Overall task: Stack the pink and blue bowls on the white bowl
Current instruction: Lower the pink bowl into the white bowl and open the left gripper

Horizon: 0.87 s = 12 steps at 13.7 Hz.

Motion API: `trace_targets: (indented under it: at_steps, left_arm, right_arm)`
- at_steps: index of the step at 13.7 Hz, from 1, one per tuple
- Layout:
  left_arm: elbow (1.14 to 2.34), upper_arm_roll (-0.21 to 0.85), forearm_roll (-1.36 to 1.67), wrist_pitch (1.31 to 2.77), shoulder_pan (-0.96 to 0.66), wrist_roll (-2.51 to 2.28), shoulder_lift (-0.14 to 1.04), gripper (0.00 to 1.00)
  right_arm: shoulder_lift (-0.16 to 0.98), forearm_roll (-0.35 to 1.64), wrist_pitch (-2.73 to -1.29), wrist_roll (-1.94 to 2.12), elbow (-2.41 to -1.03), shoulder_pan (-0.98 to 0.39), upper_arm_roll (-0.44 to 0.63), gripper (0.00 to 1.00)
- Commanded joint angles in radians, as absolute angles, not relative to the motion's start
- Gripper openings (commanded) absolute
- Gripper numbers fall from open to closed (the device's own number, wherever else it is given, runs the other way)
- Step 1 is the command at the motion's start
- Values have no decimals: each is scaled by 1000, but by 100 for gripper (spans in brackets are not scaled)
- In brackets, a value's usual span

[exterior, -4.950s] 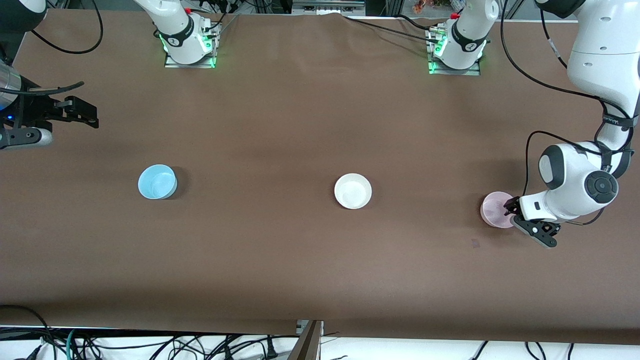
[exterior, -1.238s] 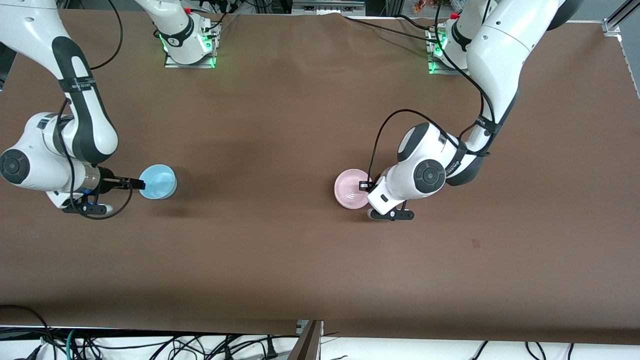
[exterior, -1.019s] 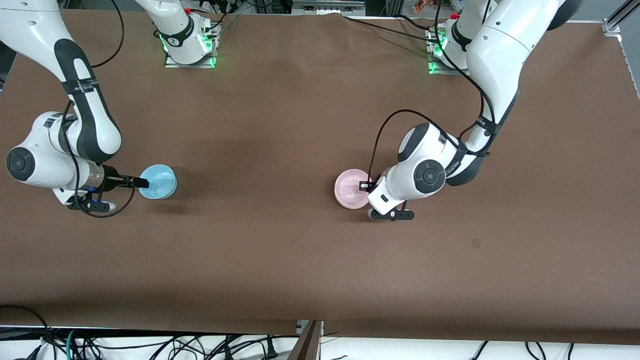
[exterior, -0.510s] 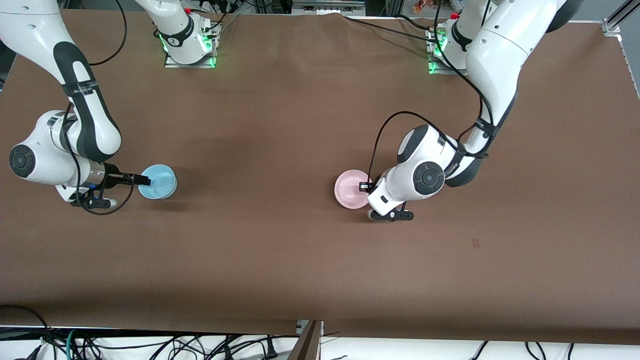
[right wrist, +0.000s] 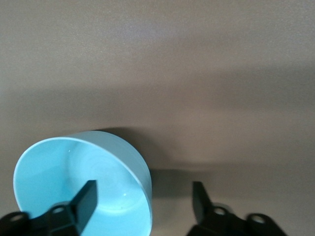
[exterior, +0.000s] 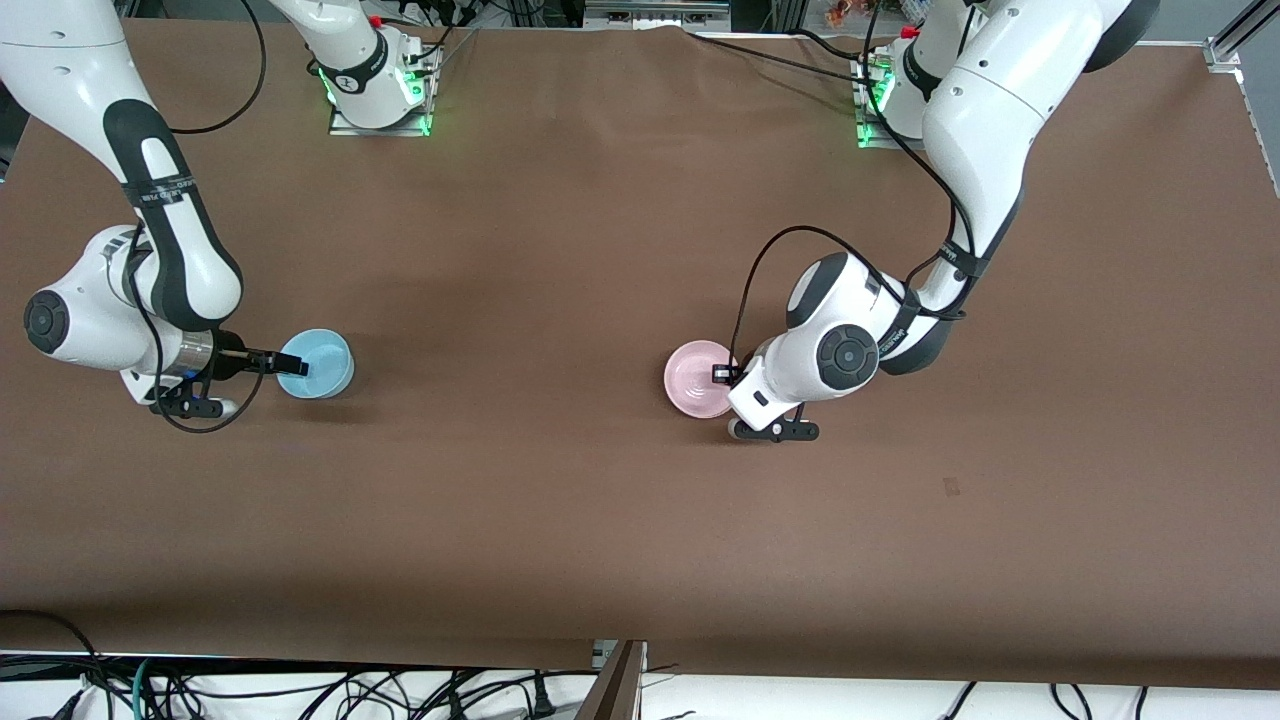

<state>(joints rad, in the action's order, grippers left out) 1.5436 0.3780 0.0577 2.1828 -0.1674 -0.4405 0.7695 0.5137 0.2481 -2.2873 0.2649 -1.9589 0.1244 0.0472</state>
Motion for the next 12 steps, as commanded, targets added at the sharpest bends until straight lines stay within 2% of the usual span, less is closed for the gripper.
trace_targets:
  at_steps: [1,2,4,6,8,12]
  left_arm:
    - [1542,370,48,2181,-173,-443,759,99]
    - [1537,370,49,2171,-172,-445,755,100]
    - [1531,374,49,2134,-161,-445,732,100]
    - [1528,376,61,2093,-158,-448,686,100]
    - [1526,376,64,2042,-152,-446,628,100]
    - [1525,371,54,1884,-106,-442,496,100]
  right_arm:
    - [502,281,-2303,299,-1979,129,48,55]
    - [500,281,-2299,298,-1979,129,48,52]
    - [497,281,-2295,298,-1974,129,48,38]
    - [491,281,-2293,299,-1971,129,48,15]
    - [491,282,-2293,299,-1970,129,46,0]
    - [480,304,-2270,299,-1928,127,35,0]
